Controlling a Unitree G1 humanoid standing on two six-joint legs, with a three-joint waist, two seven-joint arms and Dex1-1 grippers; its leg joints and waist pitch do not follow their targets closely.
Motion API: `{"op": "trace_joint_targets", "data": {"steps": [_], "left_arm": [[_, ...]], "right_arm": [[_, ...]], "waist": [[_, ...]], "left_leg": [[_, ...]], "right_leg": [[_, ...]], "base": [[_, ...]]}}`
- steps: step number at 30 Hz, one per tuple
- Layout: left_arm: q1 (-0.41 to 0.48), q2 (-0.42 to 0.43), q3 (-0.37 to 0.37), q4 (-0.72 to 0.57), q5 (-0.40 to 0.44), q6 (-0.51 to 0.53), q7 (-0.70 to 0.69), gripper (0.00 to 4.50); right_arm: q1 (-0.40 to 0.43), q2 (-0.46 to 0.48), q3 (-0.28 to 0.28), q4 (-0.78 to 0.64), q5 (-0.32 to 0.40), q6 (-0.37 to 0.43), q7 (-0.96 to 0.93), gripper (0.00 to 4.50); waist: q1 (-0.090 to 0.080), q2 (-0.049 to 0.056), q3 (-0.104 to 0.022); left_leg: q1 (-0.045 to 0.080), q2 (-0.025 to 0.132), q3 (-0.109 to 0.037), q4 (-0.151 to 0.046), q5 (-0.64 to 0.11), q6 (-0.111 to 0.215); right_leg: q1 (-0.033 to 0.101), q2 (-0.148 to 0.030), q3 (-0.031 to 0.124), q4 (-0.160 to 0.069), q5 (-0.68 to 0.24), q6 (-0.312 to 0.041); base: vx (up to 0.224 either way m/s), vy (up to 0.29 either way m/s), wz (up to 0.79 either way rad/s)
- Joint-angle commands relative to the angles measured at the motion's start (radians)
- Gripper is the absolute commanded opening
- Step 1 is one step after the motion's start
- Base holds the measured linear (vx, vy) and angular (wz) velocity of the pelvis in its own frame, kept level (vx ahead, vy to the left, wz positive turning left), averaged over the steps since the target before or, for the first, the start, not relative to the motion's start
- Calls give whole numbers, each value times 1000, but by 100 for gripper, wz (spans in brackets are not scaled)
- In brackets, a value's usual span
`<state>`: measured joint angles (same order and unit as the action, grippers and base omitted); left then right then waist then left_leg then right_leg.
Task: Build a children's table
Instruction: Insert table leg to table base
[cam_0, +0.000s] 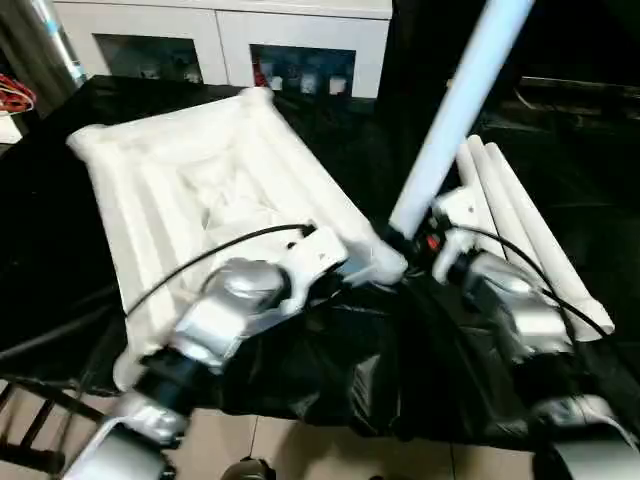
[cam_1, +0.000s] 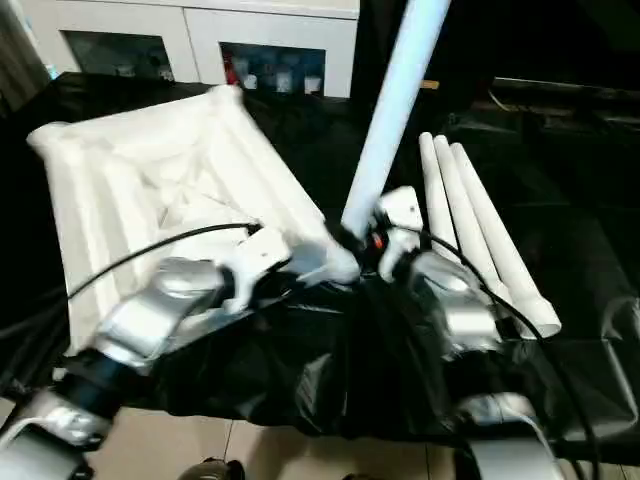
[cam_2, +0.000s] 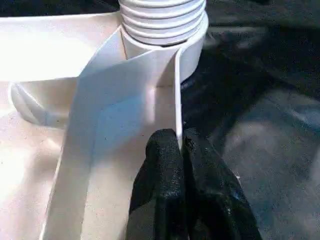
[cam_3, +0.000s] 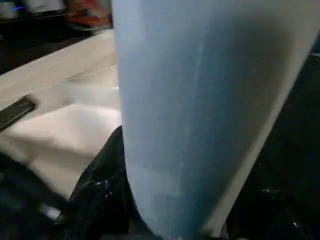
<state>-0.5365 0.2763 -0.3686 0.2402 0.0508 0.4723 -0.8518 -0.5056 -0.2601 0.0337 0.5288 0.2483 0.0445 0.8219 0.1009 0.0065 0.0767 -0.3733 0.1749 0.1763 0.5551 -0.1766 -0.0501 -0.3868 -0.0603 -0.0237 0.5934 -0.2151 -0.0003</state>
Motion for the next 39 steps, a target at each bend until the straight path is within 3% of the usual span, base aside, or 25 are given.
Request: {"op": "trace_joint_targets", "data": {"steps": [1, 6, 13, 19, 24, 32, 35, 36, 39], "left_arm": [[3, 13, -17, -11, -33, -44, -69, 0], [4, 67, -19, -8, -67, -102, -182, 0], [-20, 135, -24, 36, -92, -169, -325, 0], [-47, 132, -12, 98, -65, -191, -288, 0], [-50, 125, 0, 122, -57, -205, -271, 0], [-32, 117, 9, 109, -57, -210, -242, 0], [-20, 107, 15, 94, -59, -197, -222, 0], [-17, 106, 16, 92, -59, -197, -219, 0], [-2, 102, 27, 73, -62, -223, -200, 0]], "right_arm": [[66, -6, 114, 7, 9, 95, 136, 190], [99, -59, 148, -67, 30, 159, 259, 190], [146, -151, 252, -152, 5, 216, 434, 190], [156, -149, 262, -173, -14, 192, 427, 190], [160, -115, 213, -183, 1, 159, 355, 190], [200, -71, 104, -219, 38, 140, 234, 190], [238, -52, 50, -238, 66, 134, 182, 190], [250, -49, 42, -246, 73, 138, 174, 190], [290, -31, 7, -284, 85, 127, 126, 190]], "waist": [[2, -1, -46], [5, -2, -46], [23, -3, -55], [32, -3, -54], [38, -7, -61], [37, -5, -57], [39, -6, -61], [39, 3, -62], [39, 6, -66]], "left_leg": [[13, 56, -16, -61, -164, 84], [14, 56, -16, -61, -162, 78], [16, 60, -13, -54, -117, 92], [22, 62, -14, -59, -173, 56], [21, 60, -14, -54, -126, 61], [21, 61, -18, -61, -197, 31], [22, 60, -18, -58, -183, 34], [19, 59, -19, -58, -176, 34], [18, 58, -19, -54, -161, 39]], "right_leg": [[38, -78, 34, -62, -44, -262], [38, -77, 35, -61, -50, -258], [39, -79, 32, -51, 10, -269], [37, -85, 35, -58, -82, -266], [40, -84, 34, -49, -10, -268], [36, -87, 37, -57, -122, -243], [36, -86, 37, -54, -84, -245], [38, -85, 37, -52, -70, -246], [41, -84, 36, -48, -21, -249]], "base": [[0, 0, 0], [0, 0, 0], [0, 0, 0], [0, 0, 0], [0, 0, 0], [0, 0, 0], [0, 0, 0], [0, 0, 0], [0, 0, 0]]}}
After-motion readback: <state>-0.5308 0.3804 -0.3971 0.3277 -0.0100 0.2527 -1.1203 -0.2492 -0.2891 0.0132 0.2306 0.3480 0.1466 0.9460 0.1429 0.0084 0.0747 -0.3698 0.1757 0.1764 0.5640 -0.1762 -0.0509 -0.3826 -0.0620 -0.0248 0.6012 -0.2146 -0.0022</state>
